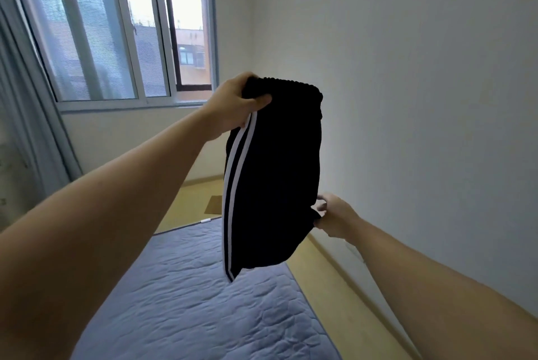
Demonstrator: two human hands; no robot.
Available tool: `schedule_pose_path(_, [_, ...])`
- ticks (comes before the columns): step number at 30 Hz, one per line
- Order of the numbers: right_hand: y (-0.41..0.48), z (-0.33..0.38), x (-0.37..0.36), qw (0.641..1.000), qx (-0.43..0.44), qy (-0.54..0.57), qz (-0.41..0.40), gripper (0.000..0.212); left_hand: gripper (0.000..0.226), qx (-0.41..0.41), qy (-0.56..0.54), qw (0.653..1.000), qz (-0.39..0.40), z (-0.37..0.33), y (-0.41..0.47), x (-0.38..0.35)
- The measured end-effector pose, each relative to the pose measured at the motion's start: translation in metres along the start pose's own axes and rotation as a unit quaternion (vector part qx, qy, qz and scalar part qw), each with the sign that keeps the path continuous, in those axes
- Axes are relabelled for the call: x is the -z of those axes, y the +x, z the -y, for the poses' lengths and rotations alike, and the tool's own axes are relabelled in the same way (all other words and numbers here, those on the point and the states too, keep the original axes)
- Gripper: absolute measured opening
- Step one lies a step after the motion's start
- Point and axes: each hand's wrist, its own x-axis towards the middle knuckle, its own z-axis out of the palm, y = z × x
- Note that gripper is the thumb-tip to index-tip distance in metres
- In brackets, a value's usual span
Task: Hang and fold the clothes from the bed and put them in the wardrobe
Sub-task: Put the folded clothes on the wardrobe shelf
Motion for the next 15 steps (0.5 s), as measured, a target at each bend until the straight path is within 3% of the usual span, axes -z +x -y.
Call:
schedule_pose_path(2, [-0.008, -0.009, -0.004, 1.0, -0.006, 0.023, -0.01, 0.033, 0.009, -0.003, -0.011, 1.0, -0.004, -0.009, 0.001, 0.006])
schedule_pose_path(6, [-0.03, -0.02, -0.003, 0.998, 0.018, 0.068, -0.007, 0.027, 0.01, 0.006, -0.009, 1.0, -0.018, -0.025, 0.002, 0.01])
schedule_pose_path(11, [-0.052, -0.029, 0.006, 0.994, 0.055, 0.096, -0.018, 0.044, 0.02, 0.027, -0.019, 0.999, -0.021, -0.039, 0.0, 0.011])
schedule_pose_path(15, [-0.065, -0.036, 0.012, 0.991, 0.046, 0.11, -0.059, 0.031, 0.02, 0.039, -0.044, 0.998, -0.02, -0.052, -0.006, 0.007])
